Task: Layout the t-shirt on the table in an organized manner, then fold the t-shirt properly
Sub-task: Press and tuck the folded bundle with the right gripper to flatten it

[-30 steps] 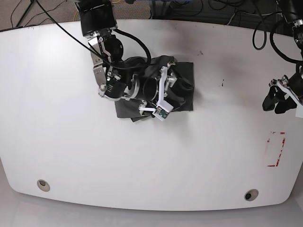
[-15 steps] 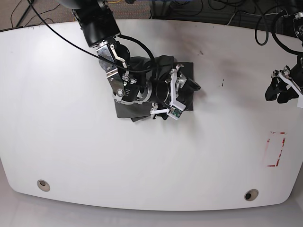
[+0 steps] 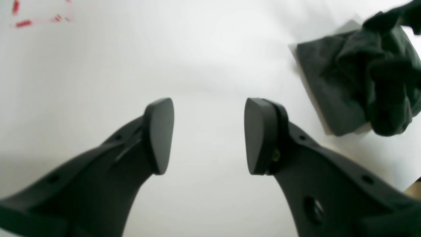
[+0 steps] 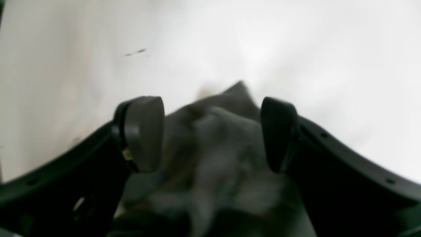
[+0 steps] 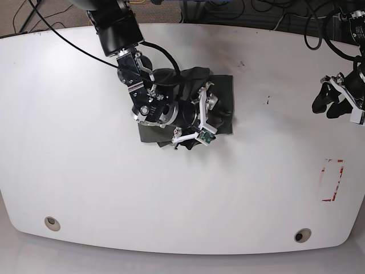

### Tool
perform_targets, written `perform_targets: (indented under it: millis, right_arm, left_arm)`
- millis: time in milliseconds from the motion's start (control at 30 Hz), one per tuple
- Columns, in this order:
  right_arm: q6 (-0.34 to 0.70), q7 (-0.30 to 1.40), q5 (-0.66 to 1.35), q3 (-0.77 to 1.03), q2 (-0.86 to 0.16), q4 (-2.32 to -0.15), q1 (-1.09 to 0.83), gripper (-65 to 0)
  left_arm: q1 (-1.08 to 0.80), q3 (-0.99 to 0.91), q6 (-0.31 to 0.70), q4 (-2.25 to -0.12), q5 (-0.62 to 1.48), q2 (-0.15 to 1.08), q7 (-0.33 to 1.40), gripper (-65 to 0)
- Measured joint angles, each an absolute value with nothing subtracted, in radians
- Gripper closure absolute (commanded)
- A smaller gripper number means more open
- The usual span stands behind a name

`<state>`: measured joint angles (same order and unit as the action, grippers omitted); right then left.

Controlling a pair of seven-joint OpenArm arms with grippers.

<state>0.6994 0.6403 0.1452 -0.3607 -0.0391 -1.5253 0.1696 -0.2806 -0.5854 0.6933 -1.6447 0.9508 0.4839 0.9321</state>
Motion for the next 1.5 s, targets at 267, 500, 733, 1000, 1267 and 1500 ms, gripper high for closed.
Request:
perform_targets:
  millis: [267,500,733,1000,1267,1500]
  right_arm:
    - [0.696,0.575,0.104,-0.313,-0.039,-1.441,0.172,-22.8]
    - [0.696,0.504,0.108,-0.313,-0.039,-1.379,0.175,-0.8]
    - [0.697,0.509,0.104,-0.315,-0.048,-1.410,0.165,0.0]
    - [0.699,0.587,0.108,-0.315,-0.038,-1.537,0.147,0.0]
    - [0.697,0.639,0.108,-0.313,0.004,-1.611,0.157,0.0]
    - [0.699,0.686,0.107,-0.311,0.030,-1.611,0.184,0.0]
  left_arm:
    - [-0.280,-0.554,0.693,-1.645,0.951,0.486,0.928,-31.9]
    - [-0.280,-0.555,0.693,-1.645,0.951,0.485,0.929,-31.9]
    - [-0.280,-0.555,0.693,-1.644,0.951,0.485,0.929,-31.9]
    - [-0.281,-0.549,0.693,-1.643,0.951,0.487,0.928,-31.9]
    - [-0.294,-0.498,0.693,-1.643,0.918,0.482,0.928,-31.9]
    - [-0.293,-0.485,0.693,-1.643,0.868,0.435,0.928,-31.9]
